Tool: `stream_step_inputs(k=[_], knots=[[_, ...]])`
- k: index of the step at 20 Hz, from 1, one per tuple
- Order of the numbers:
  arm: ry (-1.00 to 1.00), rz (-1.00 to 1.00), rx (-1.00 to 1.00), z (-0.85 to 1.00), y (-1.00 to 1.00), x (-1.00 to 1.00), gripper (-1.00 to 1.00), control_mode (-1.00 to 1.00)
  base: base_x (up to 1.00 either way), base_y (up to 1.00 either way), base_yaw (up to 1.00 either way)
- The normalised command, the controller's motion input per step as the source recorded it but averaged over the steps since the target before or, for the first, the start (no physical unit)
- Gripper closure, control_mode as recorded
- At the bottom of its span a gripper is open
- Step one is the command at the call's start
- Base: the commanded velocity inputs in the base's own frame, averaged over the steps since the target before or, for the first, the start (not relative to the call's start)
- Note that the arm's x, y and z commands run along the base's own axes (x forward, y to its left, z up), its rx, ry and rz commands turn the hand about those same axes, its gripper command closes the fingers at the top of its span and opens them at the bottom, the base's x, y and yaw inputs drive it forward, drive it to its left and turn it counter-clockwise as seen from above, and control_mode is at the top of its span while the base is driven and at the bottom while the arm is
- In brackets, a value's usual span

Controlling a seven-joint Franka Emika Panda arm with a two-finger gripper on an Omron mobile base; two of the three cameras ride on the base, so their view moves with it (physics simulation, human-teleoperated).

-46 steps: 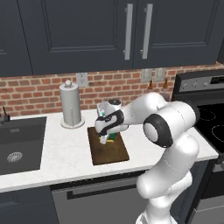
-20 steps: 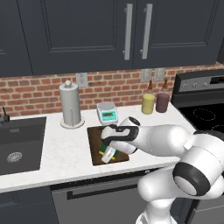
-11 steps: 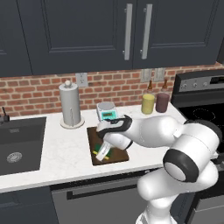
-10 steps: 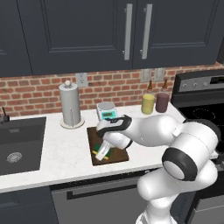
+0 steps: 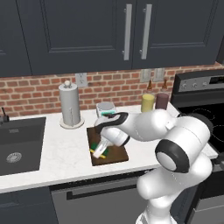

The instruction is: Pick up the sponge from the counter and clean the cutting board by briefly scrubbing or pressing down on the cutting board. Once finished, release the sponge.

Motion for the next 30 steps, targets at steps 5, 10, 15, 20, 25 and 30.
stream_step_inputs(k=[5,10,15,20,25,30], knots=[[0.04,0.00,0.00,-0.18,0.09,0.10,1.00,-1.00,0.00,0.00,0.00],[0.03,0.00,0.00,-0.18,0.03,0.20,1.00,-1.00,0.00,0.00,0.00],[0.01,0.00,0.00,-0.16,0.00,0.27,1.00,-1.00,0.00,0.00,0.00],[0.00,0.00,-0.01,-0.13,0.00,0.30,1.00,-1.00,0.00,0.00,0.00],[0.00,0.00,-0.05,-0.09,0.00,0.32,1.00,-1.00,0.00,0.00,0.00],[0.00,0.00,-0.07,-0.08,-0.02,0.35,1.00,-1.00,0.00,0.00,0.00]])
